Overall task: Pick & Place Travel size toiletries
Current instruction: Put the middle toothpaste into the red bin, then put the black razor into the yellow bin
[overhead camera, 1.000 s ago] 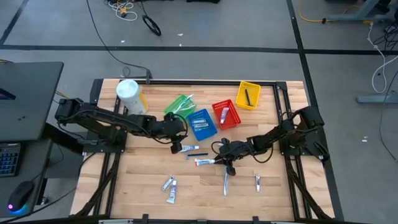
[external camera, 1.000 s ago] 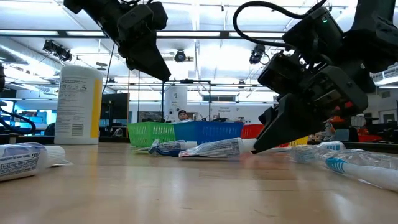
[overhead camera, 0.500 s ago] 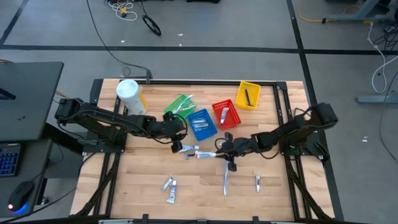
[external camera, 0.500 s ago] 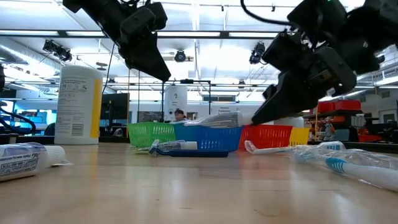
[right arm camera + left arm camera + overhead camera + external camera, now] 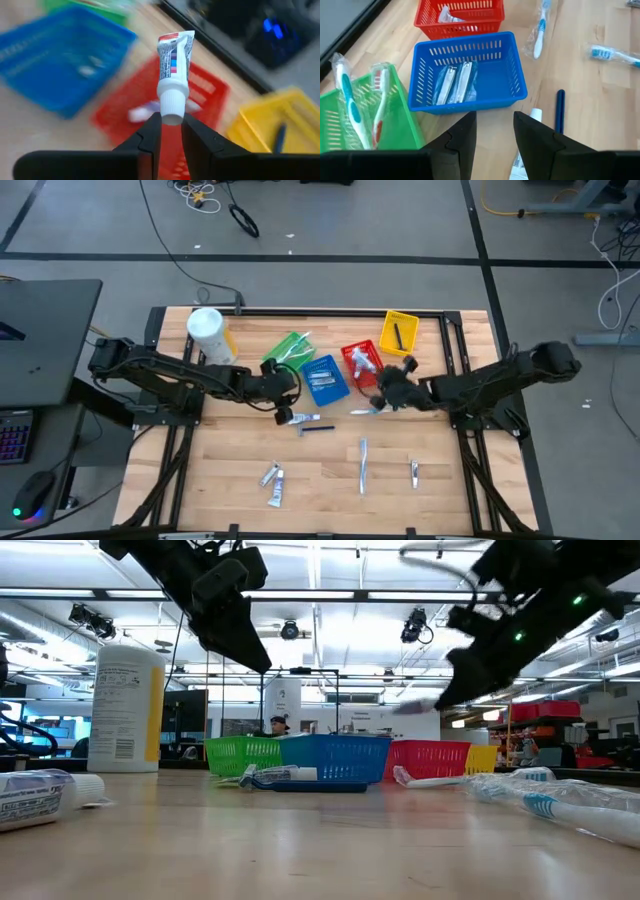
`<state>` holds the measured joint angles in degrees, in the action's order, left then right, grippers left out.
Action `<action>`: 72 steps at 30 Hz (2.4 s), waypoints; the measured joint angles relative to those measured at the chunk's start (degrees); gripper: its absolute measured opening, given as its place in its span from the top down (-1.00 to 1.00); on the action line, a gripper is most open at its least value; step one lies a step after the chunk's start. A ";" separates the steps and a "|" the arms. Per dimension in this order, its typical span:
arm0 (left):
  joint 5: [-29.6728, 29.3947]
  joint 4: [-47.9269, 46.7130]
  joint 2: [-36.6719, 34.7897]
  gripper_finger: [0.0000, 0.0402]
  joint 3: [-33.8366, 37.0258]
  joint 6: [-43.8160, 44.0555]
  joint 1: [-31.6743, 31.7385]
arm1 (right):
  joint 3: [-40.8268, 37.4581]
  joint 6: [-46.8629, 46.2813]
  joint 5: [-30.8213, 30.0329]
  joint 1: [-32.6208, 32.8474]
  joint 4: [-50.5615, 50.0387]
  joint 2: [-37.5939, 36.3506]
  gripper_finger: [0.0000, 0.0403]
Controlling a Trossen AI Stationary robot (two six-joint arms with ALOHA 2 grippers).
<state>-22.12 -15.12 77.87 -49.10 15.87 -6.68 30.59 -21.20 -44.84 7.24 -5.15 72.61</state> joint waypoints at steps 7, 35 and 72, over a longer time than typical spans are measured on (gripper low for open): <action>-2.88 0.17 0.00 0.31 0.00 -0.89 0.00 | -0.02 -6.68 11.11 -10.11 0.90 3.66 0.65; -14.11 0.02 0.00 0.31 0.01 -3.15 0.06 | 0.00 3.23 19.62 -3.54 -8.24 -15.13 0.06; -14.33 2.64 0.02 0.31 0.02 -3.01 1.31 | 10.94 11.66 38.77 4.31 37.82 38.10 0.06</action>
<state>-36.45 -12.48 77.89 -49.08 12.86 -5.37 41.53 -9.54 -6.07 11.55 32.67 110.71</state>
